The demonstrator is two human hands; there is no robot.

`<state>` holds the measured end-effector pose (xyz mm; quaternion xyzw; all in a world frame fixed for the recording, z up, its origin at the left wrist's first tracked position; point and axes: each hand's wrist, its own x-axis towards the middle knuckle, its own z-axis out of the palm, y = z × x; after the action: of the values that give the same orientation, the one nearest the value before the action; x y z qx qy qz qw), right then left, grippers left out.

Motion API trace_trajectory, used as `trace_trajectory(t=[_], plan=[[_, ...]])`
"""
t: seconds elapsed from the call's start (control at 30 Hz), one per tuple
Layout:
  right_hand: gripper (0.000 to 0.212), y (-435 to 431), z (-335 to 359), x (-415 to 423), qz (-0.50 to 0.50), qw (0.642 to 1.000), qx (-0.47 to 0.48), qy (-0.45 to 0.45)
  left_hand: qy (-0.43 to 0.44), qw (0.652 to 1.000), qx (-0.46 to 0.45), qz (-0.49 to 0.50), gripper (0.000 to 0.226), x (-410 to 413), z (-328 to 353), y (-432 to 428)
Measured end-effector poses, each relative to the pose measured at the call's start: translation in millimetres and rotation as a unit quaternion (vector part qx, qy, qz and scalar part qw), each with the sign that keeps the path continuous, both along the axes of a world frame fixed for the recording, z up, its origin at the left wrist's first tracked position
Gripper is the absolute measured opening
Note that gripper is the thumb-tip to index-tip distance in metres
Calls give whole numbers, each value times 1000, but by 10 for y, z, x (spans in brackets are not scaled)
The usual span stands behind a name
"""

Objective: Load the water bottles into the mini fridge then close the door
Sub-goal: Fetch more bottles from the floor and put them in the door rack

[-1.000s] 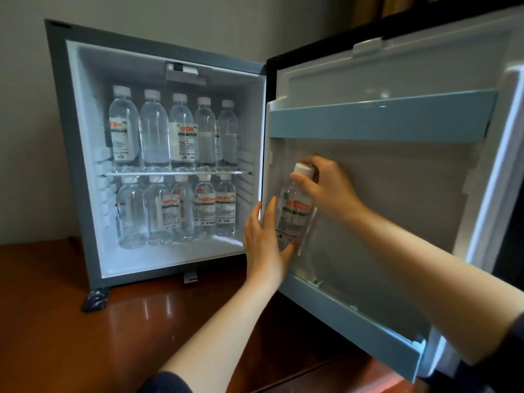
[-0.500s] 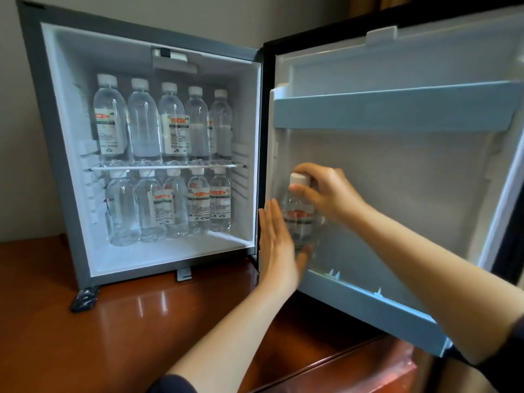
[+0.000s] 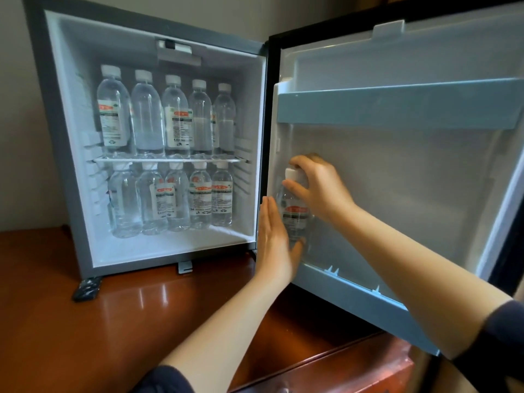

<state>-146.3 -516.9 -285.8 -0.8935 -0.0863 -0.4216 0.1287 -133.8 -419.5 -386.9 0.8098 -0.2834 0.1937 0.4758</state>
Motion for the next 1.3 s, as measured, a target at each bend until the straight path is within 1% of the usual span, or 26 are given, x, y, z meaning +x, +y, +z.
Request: trace_trajectory(t=[0.07, 0.1, 0.2, 0.27, 0.33, 0.4, 0.47, 0.53, 0.63, 0.7, 0.8, 0.9, 0.97, 1.03, 1.1, 1.17, 1.3], plan=[[38, 49, -14, -32, 1, 999, -36, -33, 22, 1000, 7, -11, 86, -25, 52, 83], [37, 85, -26, -54, -1, 997, -55, -52, 29, 999, 11, -11, 81, -39, 93, 150], [36, 254, -58, -127, -6, 991, -95, -92, 25, 999, 9, 25, 55, -63, 239, 488], [32, 418, -78, -164, 8, 988, -120, -100, 25, 998, 42, 47, 40, -48, 310, 816], [27, 609, -125, -163, 34, 984, -142, -101, 37, 994, 86, 50, 30, -33, 339, 1196], [24, 852, -198, -152, 55, 986, -137, -72, 56, 990, 117, 52, 22, -71, 345, 1608], [25, 1127, -294, -130, 73, 990, -121, -25, 78, 984, 147, 66, 15, -158, 329, 2021], [24, 1421, -388, -103, 106, 987, -115, 24, 90, 976, 175, 91, 16, -271, 293, 2427], [20, 1941, -535, -77, 157, 974, -113, 117, 116, 962, 212, 130, 19, -530, 222, 3006], [17, 2329, -662, -86, 205, 956, -113, 178, 152, 948, 229, 162, 22, -744, 144, 3387], [16, 2969, -888, -152, 283, 917, -155, 234, 205, 926, 229, 219, 24, -1096, -17, 3967], [15, 3612, -1135, -310, 353, 877, -198, 259, 250, 899, 221, 283, 22, -1481, -210, 4537], [16, 4021, -1286, -455, 394, 850, -224, 269, 283, 881, 218, 309, 26, -1747, -335, 4886], [16, 4407, -1437, -626, 437, 817, -248, 284, 314, 859, 224, 336, 31, -2002, -490, 5203], [16, 4766, -1598, -811, 477, 782, -274, 293, 335, 838, 224, 368, 32, -2257, -693, 5502], [18, 5093, -1786, -1000, 510, 750, -292, 304, 355, 818, 209, 401, 28, -2529, -947, 5778], [16, 5688, -2217, -1367, 553, 690, -322, 339, 410, 776, 145, 457, 22, -3102, -1524, 6185]])
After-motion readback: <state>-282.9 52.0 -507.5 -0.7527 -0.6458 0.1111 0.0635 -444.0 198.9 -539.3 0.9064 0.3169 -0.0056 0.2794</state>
